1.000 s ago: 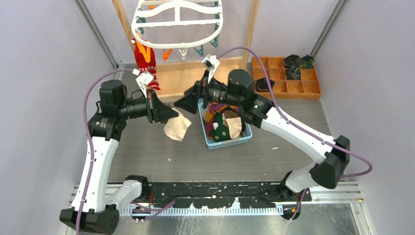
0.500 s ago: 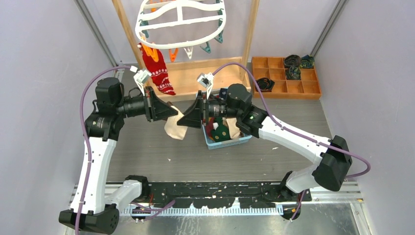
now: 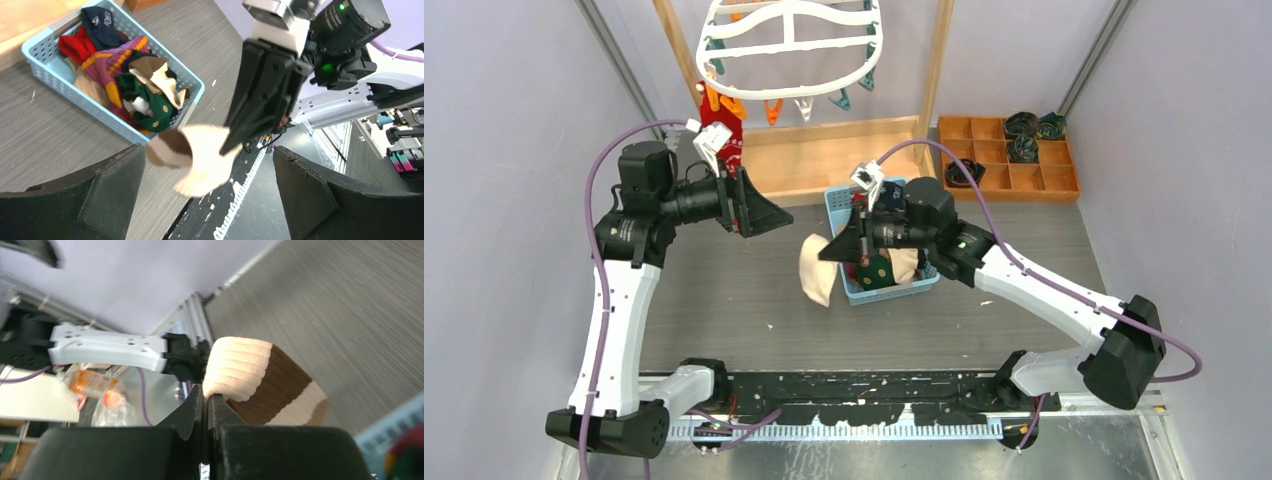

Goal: Remove the socks clipped to the hanger
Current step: Place the sock in the bin.

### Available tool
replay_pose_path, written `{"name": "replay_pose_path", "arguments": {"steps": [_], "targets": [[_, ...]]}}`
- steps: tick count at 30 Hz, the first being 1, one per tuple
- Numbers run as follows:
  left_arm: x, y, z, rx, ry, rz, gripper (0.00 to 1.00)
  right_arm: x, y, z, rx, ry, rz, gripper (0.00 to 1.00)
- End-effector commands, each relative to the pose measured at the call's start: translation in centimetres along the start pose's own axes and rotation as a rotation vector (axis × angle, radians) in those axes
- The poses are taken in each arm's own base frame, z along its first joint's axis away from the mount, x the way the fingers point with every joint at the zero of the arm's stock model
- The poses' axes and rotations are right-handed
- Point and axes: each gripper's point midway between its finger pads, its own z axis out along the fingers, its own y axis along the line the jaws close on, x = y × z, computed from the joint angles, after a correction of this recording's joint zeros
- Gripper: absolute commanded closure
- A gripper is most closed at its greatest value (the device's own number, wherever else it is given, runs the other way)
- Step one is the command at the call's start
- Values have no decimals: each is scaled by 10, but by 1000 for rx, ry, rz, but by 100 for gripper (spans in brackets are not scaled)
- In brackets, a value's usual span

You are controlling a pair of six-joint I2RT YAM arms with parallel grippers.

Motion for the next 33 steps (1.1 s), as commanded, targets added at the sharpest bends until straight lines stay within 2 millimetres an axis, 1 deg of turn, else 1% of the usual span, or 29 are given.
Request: {"name": "replay_pose_path", "arguments": {"steps": [1, 2, 3, 5, 6, 7, 8, 9, 11, 13, 16, 18, 20, 22, 24, 25, 26, 27, 28, 30, 32, 33], "targets": [[-4, 10, -7, -62, -10, 8, 0, 11, -63, -37, 191, 12, 87, 99], [-4, 13, -8, -77, -14, 5, 0, 15, -84, -47, 250, 25, 126, 99], [-4, 16, -9, -90, -18, 2, 0, 21, -101, -54, 304, 44, 147, 99], [-3, 22, -11, -112, -24, -3, 0, 37, -132, -66, 423, 104, 165, 99], [-2, 24, -12, -120, -23, -9, 0, 42, -149, -72, 505, 127, 159, 99], [-1, 26, -13, -124, -24, -11, 0, 49, -161, -76, 557, 159, 158, 99], [-1, 27, -14, -128, -24, -13, 0, 51, -176, -81, 636, 177, 150, 99], [-1, 28, -14, -130, -27, -13, 0, 53, -197, -88, 742, 191, 145, 99], [1, 29, -14, -132, -30, -18, 0, 47, -220, -98, 871, 176, 123, 99], [2, 30, -14, -134, -33, -21, 0, 39, -238, -100, 938, 131, 91, 99], [4, 32, -14, -143, -33, -25, 0, 23, -261, -103, 1030, 49, 28, 99], [4, 33, -14, -149, -32, -29, 0, 10, -272, -101, 1061, 6, -22, 99], [4, 33, -15, -154, -34, -29, 0, -3, -281, -98, 1074, -41, -73, 99], [3, 34, -15, -164, -35, -29, 0, -15, -284, -92, 1057, -79, -117, 99], [3, 35, -16, -174, -38, -27, 0, -20, -289, -85, 1039, -90, -134, 97], [3, 35, -17, -176, -38, -25, 0, -18, -292, -83, 1042, -83, -128, 88], [4, 36, -17, -179, -36, -24, 0, -12, -296, -82, 1046, -63, -114, 77], [4, 36, -17, -181, -35, -23, 0, -8, -298, -82, 1054, -54, -98, 63], [5, 37, -17, -184, -33, -23, 0, -3, -301, -84, 1067, -54, -86, 51], [7, 37, -17, -186, -30, -23, 0, -3, -297, -90, 1077, -103, -78, 37], [8, 39, -17, -188, -27, -23, 0, -11, -285, -97, 1079, -167, -100, 25], [9, 40, -16, -188, -24, -25, 0, -18, -277, -102, 1084, -193, -112, 22]]}}
